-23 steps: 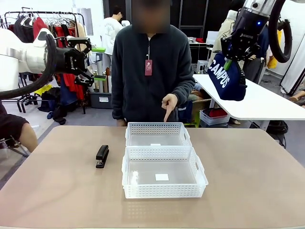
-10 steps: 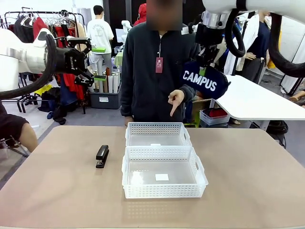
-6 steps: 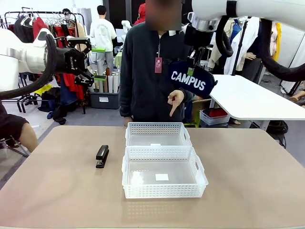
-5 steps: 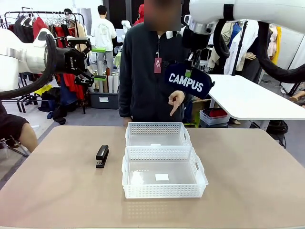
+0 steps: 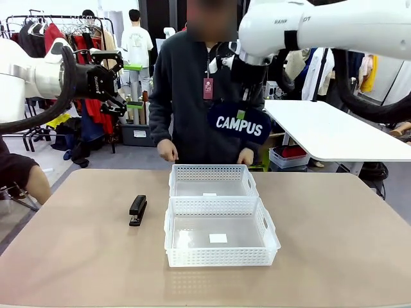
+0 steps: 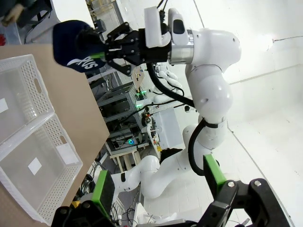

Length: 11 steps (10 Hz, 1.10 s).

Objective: Distribute items into two baskets.
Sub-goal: Move the picked Pencil pouch towards the Organizing basket indicated by the person, stopping as directed.

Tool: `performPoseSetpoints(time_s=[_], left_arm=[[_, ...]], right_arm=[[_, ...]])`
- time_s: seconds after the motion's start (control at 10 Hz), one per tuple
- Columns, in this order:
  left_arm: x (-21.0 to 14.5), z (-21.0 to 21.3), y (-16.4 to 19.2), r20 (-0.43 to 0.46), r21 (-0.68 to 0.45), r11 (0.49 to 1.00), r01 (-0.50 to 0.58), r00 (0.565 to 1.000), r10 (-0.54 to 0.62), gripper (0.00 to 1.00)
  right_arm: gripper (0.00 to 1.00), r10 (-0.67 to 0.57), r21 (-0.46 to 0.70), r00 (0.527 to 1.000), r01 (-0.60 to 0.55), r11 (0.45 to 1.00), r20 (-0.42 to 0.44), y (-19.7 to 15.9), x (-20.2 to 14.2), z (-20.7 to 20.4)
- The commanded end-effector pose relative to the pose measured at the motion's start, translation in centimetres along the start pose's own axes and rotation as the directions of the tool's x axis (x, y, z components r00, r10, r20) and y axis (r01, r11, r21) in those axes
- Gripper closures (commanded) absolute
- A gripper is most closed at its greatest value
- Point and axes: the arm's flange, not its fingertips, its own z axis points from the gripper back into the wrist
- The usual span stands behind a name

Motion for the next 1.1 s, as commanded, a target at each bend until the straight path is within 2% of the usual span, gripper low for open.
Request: performPoseSetpoints(time_s=[0.0, 0.7, 1.0], left_arm=[[0.0, 0.1, -0.2, 0.006, 0.001, 1.0, 0.003, 1.0, -0.003, 0.0], [0.0, 0.1, -0.2, 0.006, 0.001, 1.0, 0.003, 1.0, -0.003, 0.0], [0.0, 0.1, -0.2, 0.006, 0.001, 1.0, 0.003, 1.0, -0.003, 0.0]], right_arm=[[1.0, 0.066, -0.021, 0.998, -0.066, 0.998, 0.007, 0.9, 0.5, -1.0], [1.0, 0.163, 0.023, 0.987, -0.162, 0.986, -0.008, 5.2, 3.2, -4.8], [1.0, 0.165, 0.049, 0.986, -0.164, 0.985, -0.013, 6.0, 3.9, -5.2]])
